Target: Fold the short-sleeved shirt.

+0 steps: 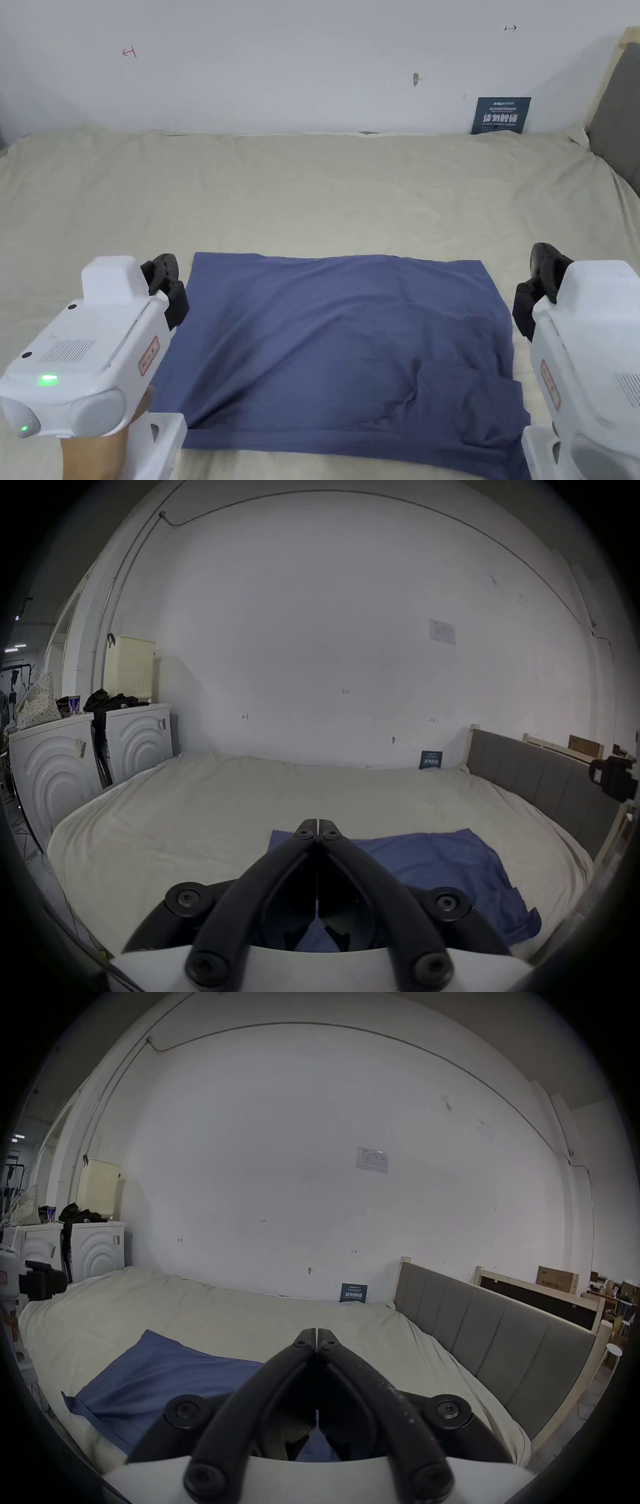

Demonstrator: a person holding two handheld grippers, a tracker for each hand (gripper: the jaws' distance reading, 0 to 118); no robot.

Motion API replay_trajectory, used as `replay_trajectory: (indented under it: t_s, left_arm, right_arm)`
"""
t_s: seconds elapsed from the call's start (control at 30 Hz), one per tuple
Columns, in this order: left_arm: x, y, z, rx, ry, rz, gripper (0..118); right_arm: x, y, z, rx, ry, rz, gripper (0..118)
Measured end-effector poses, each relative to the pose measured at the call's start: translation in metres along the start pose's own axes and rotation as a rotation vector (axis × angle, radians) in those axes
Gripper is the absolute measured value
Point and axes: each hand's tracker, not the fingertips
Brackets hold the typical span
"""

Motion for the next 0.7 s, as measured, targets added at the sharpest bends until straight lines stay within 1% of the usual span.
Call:
replay_trajectory:
  t_s: [0.07, 0.17, 0.43, 0.57, 0.6, 0.63, 0.67, 0.7]
  left_arm:
    - [-0.01, -0.007, -0.001, -0.046, -0.003, 0.012, 0]
    - [-0.03, -0.023, 0.001, -0.129, -0.021, 0.062, 0]
    - [-0.077, -0.085, 0.006, -0.405, 0.052, -0.032, 1]
    - [-0.096, -0.116, 0.003, -0.524, 0.093, 0.022, 3]
    - [-0.102, -0.123, 0.0, -0.57, 0.093, 0.054, 16]
    - [-0.107, -0.129, -0.002, -0.608, 0.091, 0.082, 35]
    - [-0.113, -0.137, -0.006, -0.643, 0.085, 0.115, 60]
    - [-0.113, -0.143, -0.007, -0.685, 0.08, 0.135, 90]
  right_arm:
    - [0.001, -0.001, -0.002, -0.01, 0.012, -0.017, 1]
    - [0.001, -0.003, -0.004, -0.019, 0.014, -0.021, 1]
    - [-0.005, -0.01, -0.005, -0.051, 0.034, -0.016, 1]
    - [-0.006, -0.015, -0.008, -0.07, 0.039, -0.016, 1]
    - [-0.007, -0.016, -0.009, -0.075, 0.042, -0.016, 1]
    - [-0.007, -0.017, -0.008, -0.079, 0.041, -0.016, 1]
    - [-0.008, -0.018, -0.009, -0.083, 0.041, -0.016, 1]
    - [-0.009, -0.019, -0.01, -0.087, 0.041, -0.016, 1]
